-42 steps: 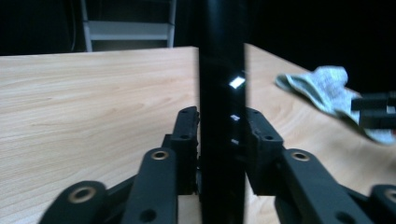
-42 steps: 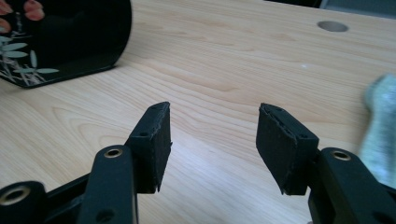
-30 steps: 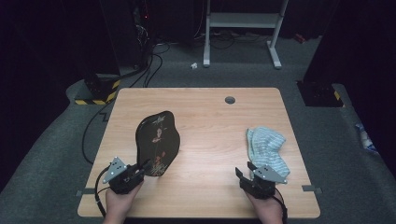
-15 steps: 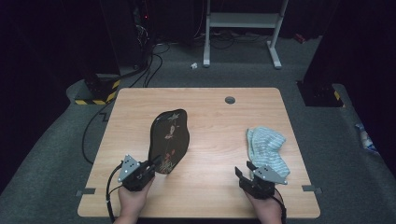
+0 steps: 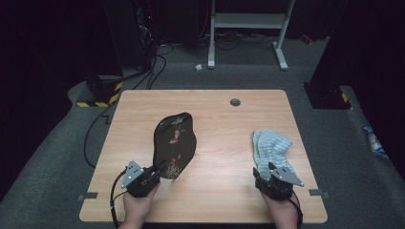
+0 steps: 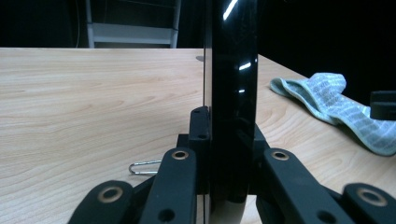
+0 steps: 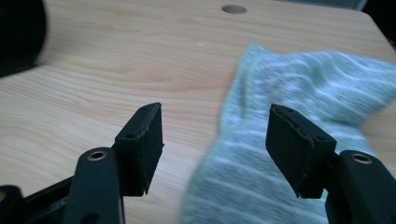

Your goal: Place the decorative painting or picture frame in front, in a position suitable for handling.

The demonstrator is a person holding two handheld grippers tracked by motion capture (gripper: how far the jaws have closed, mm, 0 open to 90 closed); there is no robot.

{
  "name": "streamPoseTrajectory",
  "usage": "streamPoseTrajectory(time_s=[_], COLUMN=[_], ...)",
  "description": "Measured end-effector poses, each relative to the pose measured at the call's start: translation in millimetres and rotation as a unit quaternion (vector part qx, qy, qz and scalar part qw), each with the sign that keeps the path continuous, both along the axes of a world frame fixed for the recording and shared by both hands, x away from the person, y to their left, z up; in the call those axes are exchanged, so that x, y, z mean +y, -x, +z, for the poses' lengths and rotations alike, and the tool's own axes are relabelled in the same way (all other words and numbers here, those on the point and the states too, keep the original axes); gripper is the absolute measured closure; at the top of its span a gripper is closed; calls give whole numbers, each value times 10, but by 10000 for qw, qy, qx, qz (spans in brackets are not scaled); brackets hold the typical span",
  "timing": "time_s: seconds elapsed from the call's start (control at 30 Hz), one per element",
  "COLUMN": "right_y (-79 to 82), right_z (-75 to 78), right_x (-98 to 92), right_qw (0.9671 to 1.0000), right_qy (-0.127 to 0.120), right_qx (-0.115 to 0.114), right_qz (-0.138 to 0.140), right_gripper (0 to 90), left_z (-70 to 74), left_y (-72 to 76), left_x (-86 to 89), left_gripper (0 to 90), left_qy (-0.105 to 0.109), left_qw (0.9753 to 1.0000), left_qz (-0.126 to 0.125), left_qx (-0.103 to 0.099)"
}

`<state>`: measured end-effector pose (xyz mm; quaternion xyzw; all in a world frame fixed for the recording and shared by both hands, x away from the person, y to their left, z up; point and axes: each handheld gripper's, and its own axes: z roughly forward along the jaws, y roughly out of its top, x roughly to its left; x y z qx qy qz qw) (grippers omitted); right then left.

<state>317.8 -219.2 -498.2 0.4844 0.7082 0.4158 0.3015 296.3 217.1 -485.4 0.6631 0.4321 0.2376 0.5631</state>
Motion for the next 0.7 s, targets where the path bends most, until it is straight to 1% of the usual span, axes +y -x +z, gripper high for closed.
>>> streamPoseTrajectory(time_s=[0.03, 0.1, 0.13, 0.23, 0.27, 0.37, 0.5, 0.53, 0.6, 0.67, 0.7], right_y=[-24, -38, -51, -108, -108, -148, -200, -211, -221, -226, -230], right_z=[-17, -27, -37, -100, -100, -155, -214, -231, -241, -237, -238], right_x=[-53, -83, -106, -167, -167, -199, -192, -187, -165, -144, -126], right_qw=[9999, 9998, 9997, 9983, 9983, 9971, 9952, 9948, 9944, 9942, 9939], right_qy=[82, 91, 116, 321, 321, 383, 415, 422, 501, 446, 461], right_qx=[40, 69, 131, 353, 353, 502, 793, 855, 895, 965, 993], right_qz=[-108, -149, -194, -335, -335, -421, -399, -348, -272, -187, -144], right_gripper=[361, 362, 365, 380, 380, 409, 434, 444, 459, 473, 479], left_z=[2, 3, 2, -3, -5, -5, -5, -6, -12, -19, -21], left_y=[5, 11, 14, 19, 20, 23, 22, 17, 12, 7, 5], left_x=[0, 4, 7, 12, 15, 19, 25, 28, 35, 37, 36], left_gripper=[805, 805, 804, 802, 802, 801, 796, 791, 766, 734, 716], left_qy=[13, 3, -11, 2, 7, -8, -21, -18, -36, -39, -53], left_qw=[10000, 10000, 10000, 10000, 10000, 10000, 10000, 9999, 9999, 9998, 9998], left_qz=[1, -15, -24, -44, -51, -57, -82, -101, -128, -158, -175], left_qx=[7, 19, 25, 33, 37, 49, 52, 66, 89, 118, 126])
